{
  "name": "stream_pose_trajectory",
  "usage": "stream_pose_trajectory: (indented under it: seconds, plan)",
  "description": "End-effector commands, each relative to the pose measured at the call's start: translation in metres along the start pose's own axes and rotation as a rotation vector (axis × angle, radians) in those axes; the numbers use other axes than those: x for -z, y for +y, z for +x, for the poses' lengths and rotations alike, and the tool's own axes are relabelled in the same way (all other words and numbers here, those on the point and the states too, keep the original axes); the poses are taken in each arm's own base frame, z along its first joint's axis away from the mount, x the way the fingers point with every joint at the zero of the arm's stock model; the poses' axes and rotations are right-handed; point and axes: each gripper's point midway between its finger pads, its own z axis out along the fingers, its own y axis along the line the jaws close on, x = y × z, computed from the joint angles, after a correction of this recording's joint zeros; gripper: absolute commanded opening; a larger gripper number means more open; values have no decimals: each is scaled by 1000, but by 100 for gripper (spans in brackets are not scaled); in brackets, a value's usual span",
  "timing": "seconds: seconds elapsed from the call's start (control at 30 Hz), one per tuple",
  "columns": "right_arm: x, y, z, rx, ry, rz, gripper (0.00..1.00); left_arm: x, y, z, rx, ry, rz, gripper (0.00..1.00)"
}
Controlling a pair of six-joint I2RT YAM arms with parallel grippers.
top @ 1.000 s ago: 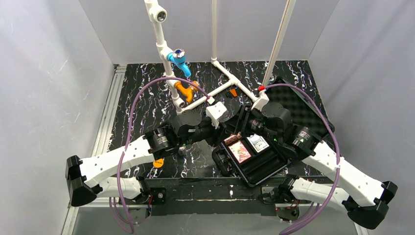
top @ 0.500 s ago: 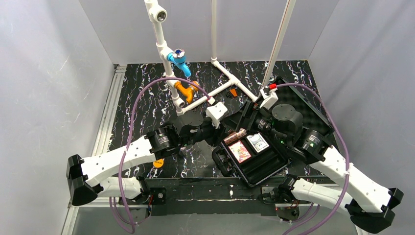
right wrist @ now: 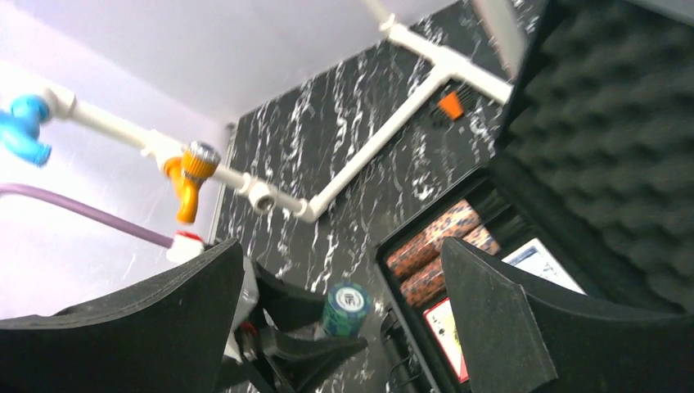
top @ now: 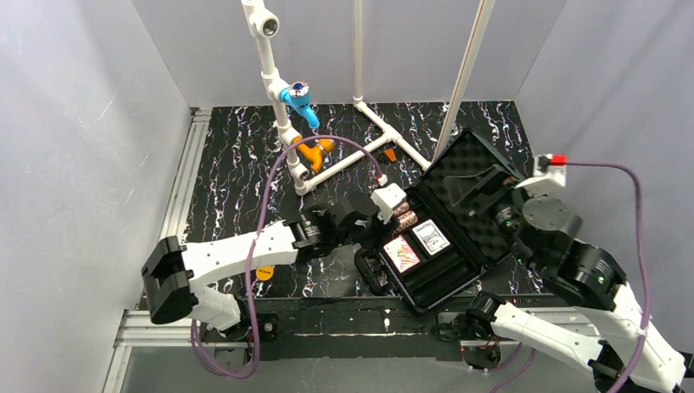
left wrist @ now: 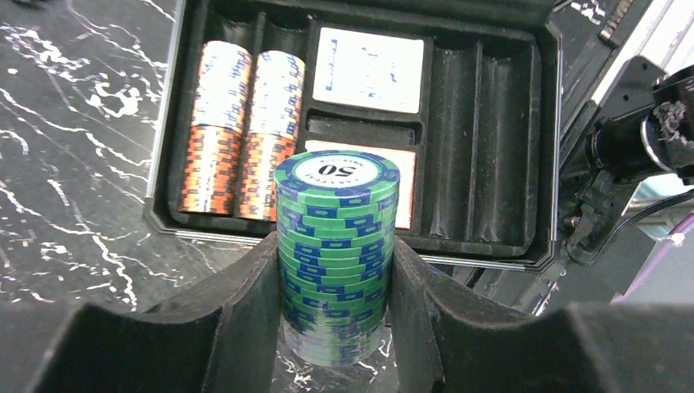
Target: Pack up texas hold em set
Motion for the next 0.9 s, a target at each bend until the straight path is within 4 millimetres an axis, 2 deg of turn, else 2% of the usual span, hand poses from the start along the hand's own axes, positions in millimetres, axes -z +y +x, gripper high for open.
stream_pose_trajectory:
  seconds: [0.0,0.2,0.53,0.87]
  plan:
    - [22,-28,-50,11,-188,118,97,-6,-21,-39,25,-92,24,0]
    - [31,-27,-65,47,-227,108,96,-35,-43,-24,20,-26,35,0]
    - [39,-21,-88,61,-304,84,96,-68,-73,3,1,64,66,0]
    - [44,-24,-93,67,-321,88,96,-100,-94,35,-11,159,76,0]
